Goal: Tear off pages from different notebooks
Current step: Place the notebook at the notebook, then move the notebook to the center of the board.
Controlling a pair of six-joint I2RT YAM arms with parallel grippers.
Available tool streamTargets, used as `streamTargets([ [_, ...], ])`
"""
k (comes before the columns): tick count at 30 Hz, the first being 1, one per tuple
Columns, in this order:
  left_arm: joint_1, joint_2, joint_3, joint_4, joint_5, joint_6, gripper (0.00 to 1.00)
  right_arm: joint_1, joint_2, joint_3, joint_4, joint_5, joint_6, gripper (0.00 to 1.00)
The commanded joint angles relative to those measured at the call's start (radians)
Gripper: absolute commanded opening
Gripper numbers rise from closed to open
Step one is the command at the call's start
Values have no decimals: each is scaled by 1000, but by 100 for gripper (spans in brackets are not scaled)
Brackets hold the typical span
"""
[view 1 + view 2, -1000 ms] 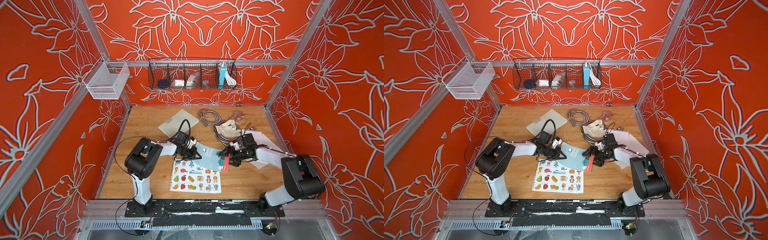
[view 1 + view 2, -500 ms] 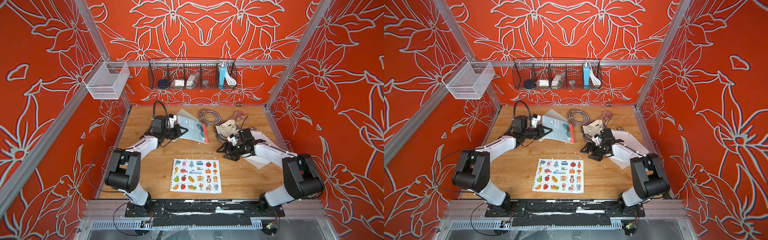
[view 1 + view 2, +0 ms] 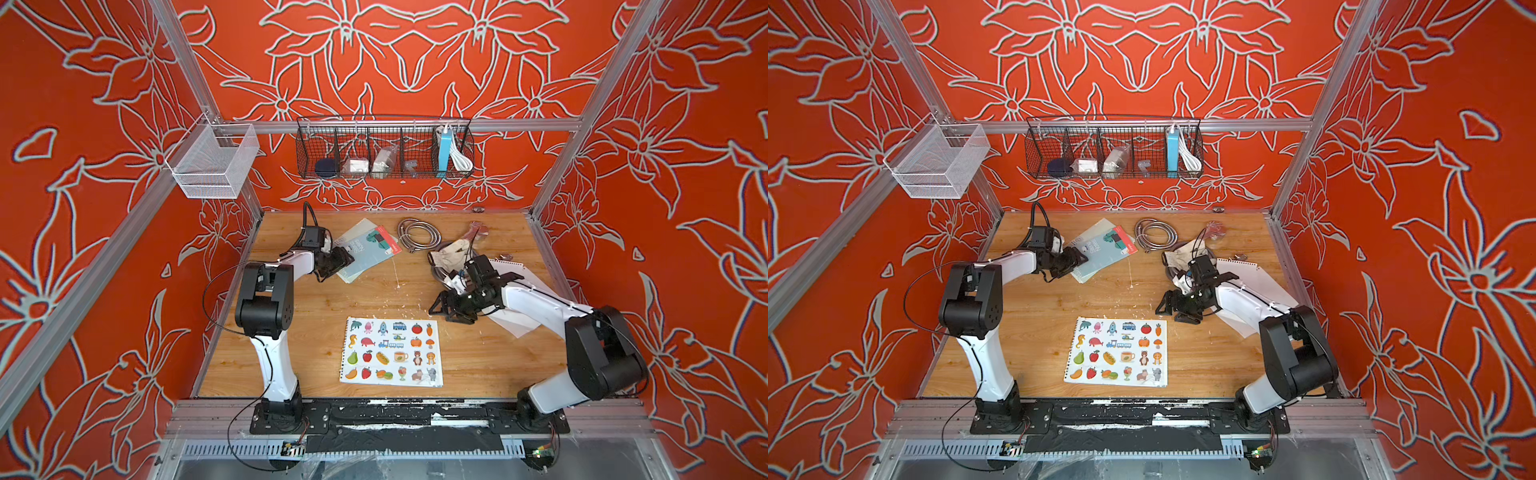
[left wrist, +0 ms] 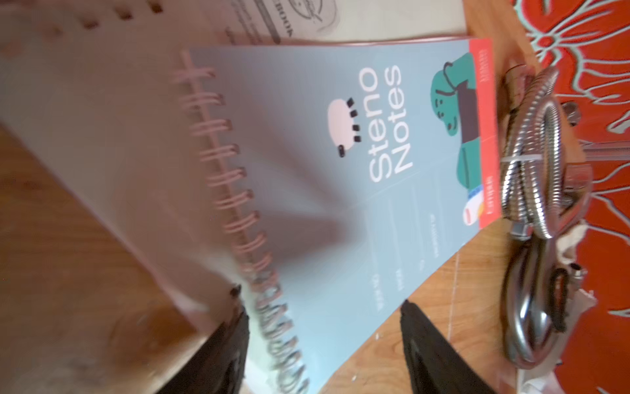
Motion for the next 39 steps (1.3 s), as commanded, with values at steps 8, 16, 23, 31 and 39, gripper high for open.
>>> streamTargets([
  [8, -112, -401, -51, -409, -394, -6, 98, 109, -4, -13, -177, 82, -101, 81],
  [16, -155, -459, -321, -684, -177, -56, 92, 155, 62, -40, -131, -4, -109, 80],
  [23, -177, -376, -413, -641, 9, -27, 77, 210, 167, -22, -60, -63, -92, 79],
  [31, -259, -196, -328, -469, 223, -38, 61, 208, 250, 187, -113, 32, -132, 79],
  [39, -271, -87, -133, -384, 69, -127, 61, 201, 383, 483, -335, 348, -177, 80],
])
